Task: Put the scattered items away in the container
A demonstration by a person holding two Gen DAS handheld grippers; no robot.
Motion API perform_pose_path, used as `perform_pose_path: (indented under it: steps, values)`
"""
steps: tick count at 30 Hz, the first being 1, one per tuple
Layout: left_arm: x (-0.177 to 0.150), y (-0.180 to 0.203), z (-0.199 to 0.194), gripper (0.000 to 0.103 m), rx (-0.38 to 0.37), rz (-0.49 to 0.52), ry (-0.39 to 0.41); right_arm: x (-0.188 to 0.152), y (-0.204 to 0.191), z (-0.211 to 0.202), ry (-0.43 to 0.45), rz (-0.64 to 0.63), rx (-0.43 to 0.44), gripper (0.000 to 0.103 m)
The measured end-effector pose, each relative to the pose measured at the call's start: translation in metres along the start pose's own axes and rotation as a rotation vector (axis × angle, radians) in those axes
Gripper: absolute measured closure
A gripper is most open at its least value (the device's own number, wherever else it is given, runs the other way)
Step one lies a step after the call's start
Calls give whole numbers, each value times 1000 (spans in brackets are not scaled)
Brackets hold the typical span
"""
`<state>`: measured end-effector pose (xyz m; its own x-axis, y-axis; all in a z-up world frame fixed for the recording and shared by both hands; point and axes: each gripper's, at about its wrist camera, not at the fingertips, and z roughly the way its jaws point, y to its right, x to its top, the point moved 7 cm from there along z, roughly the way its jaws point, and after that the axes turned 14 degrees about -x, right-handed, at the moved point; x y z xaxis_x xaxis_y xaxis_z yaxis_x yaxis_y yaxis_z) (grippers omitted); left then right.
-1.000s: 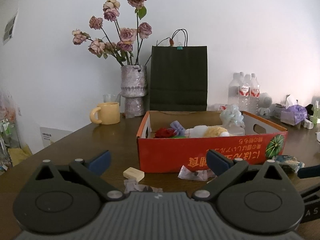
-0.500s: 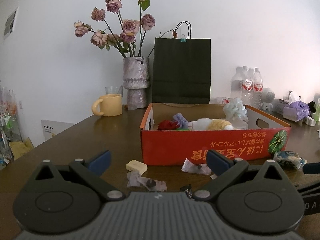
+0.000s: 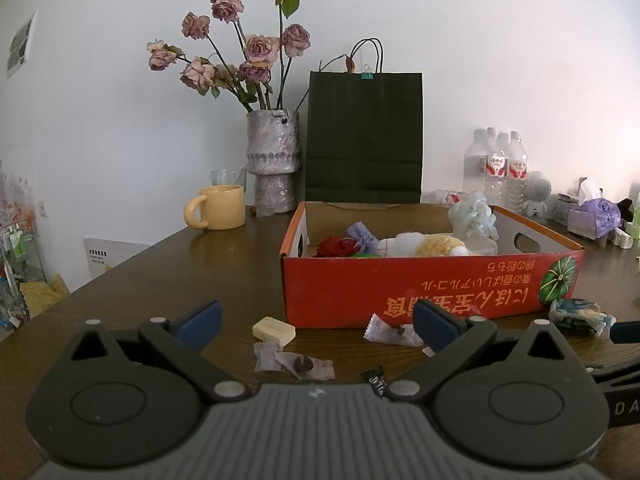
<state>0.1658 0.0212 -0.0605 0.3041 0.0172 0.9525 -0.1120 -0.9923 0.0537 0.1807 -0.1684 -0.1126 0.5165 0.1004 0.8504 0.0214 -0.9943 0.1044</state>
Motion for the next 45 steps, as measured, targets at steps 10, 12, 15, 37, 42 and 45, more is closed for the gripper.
perform_pose_path:
  steps: [10, 12, 15, 37, 42, 45]
  values:
    - [-1, 0, 0, 0, 0, 4, -1, 0, -2, -1, 2, -12, 6, 0]
    - [-2, 0, 0, 0, 1, 6, -1, 0, -3, -1, 2, -12, 7, 0]
    - [-2, 0, 0, 0, 2, 3, -2, 0, -2, -1, 0, -9, 1, 0]
    - [11, -41, 21, 7, 2, -32, -94, 18, 49, 21, 10, 31, -71, 15]
    - [10, -64, 58, 25, -26, -50, -218, 27, 57, 44, -21, 15, -80, 21]
    - [4, -74, 78, 33, -56, -60, -293, 30, 57, 59, -45, -8, -78, 23]
